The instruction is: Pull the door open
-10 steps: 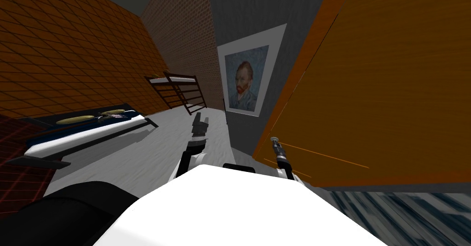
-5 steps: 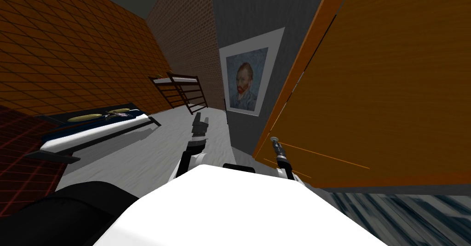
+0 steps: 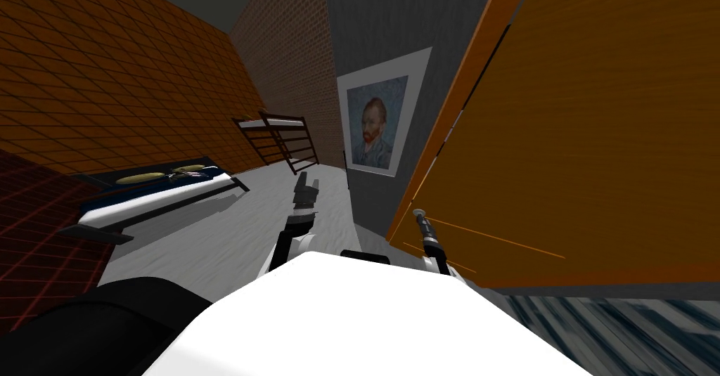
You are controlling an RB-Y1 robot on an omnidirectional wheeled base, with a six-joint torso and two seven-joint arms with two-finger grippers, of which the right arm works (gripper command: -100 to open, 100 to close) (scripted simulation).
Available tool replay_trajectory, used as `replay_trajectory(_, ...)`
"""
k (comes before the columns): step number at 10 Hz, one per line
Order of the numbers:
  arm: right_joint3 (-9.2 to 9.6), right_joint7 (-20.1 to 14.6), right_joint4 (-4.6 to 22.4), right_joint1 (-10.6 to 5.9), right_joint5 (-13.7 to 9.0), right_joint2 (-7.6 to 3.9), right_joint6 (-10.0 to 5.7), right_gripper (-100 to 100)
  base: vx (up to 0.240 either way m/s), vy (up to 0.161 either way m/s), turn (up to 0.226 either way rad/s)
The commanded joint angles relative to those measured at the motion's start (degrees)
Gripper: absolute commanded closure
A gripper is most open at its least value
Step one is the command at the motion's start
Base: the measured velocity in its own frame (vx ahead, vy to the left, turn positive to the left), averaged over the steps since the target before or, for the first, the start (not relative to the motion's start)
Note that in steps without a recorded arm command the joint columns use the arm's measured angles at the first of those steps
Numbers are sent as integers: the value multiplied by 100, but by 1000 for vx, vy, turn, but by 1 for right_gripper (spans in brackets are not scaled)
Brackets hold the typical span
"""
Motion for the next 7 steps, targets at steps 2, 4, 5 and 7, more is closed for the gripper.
replay_trajectory(2, 101, -425, -7, 18, -114, 42, 25, 100, -36, -13, 47)
replay_trajectory(4, 130, -729, -1, 13, -174, 35, 27, 100, -34, -9, 34)
replay_trajectory(5, 130, -751, -1, 13, -174, 35, 27, 100, -26, -11, 18)
replay_trajectory(7, 191, -1122, 11, 2, -305, 22, 29, 100, -38, -14, 49)
